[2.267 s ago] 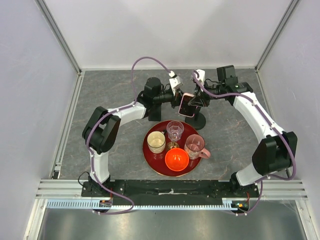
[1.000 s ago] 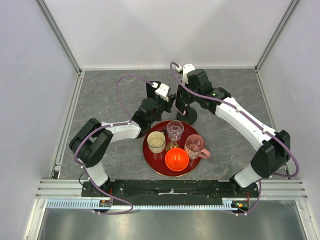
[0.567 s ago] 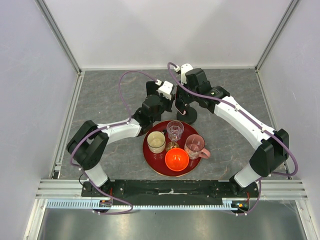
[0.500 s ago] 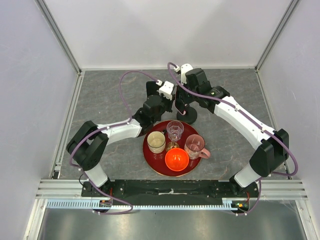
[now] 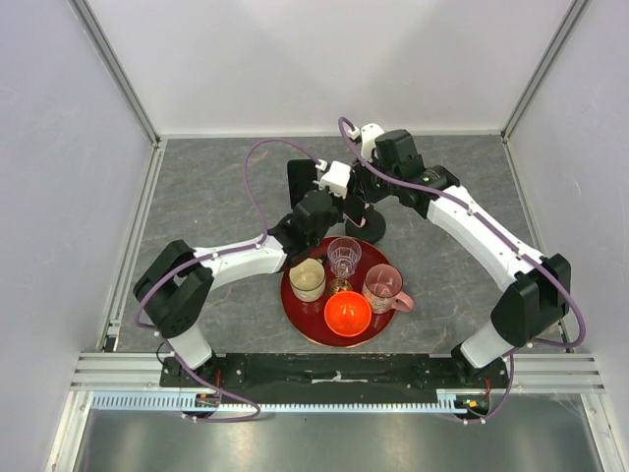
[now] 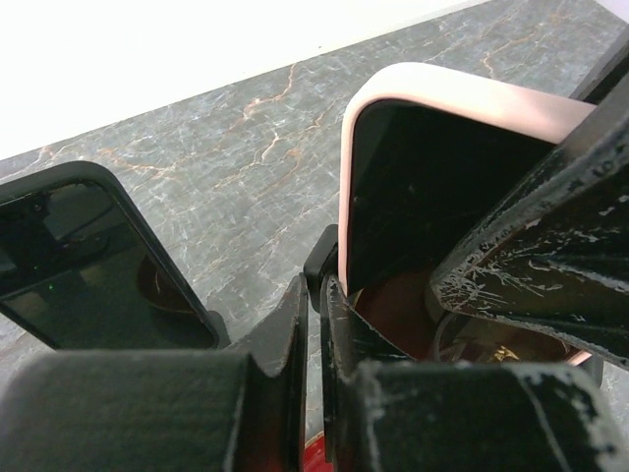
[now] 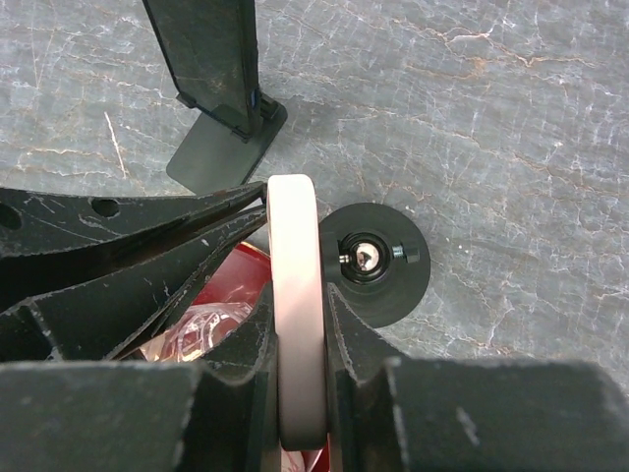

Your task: Place the phone on the phone stand

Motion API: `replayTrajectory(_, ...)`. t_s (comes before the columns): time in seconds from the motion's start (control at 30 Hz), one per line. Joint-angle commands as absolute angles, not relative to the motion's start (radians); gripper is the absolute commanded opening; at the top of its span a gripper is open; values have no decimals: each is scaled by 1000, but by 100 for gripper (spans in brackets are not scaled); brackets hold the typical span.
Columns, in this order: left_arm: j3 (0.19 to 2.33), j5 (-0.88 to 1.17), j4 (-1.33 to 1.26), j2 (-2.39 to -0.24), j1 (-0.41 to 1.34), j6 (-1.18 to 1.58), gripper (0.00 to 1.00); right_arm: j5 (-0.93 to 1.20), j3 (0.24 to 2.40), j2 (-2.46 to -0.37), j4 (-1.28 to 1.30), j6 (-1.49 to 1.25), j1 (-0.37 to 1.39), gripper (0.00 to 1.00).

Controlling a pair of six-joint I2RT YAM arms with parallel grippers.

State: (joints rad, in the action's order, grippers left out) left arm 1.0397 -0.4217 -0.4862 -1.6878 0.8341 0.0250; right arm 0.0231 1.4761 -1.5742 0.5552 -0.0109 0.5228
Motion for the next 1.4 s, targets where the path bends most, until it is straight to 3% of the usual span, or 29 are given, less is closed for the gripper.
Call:
replayTrajectory(0.0, 1088, -630, -411, -1617, 851, -29, 2, -333, 1479, -1614, 548, 67, 393, 0)
replayTrajectory(0.17, 1111, -704, -387, -1611, 888, -64, 4, -328, 1468, -1609, 538, 72, 390, 0)
replayTrajectory(0.3, 1098, -699, -383, -1592, 903, -64, 25, -301, 1468, -1612, 537, 67, 382, 0)
replayTrajectory(0.4, 1094, -710, -394, -1586, 914, -86, 36, -296, 1468, -1612, 532, 71, 376, 0)
replayTrajectory(0.63, 1059, -569, -281, -1502, 913, -23, 39, -213, 1486, -1631, 520, 89, 361, 0)
replayTrajectory(0.83, 937, -591, -226, -1339, 905, 55, 42, -155, 1483, -1621, 520, 74, 342, 0)
replayTrajectory(0.93, 917, -553, -219, -1299, 890, 72, 43, -155, 1483, -1615, 526, 48, 333, 14)
replayTrajectory(1.0, 914, -519, -218, -1292, 867, 92, 43, -167, 1482, -1608, 532, 32, 319, 18)
replayTrajectory(1.03, 913, -500, -219, -1293, 861, 95, 43, -173, 1486, -1606, 537, 19, 316, 31)
replayTrajectory(1.07, 916, -491, -218, -1295, 856, 100, 43, -182, 1489, -1600, 546, 11, 311, 36)
replayTrajectory(1.37, 969, -362, -212, -1324, 821, 130, 43, -114, 1462, -1540, 543, -58, 238, 60)
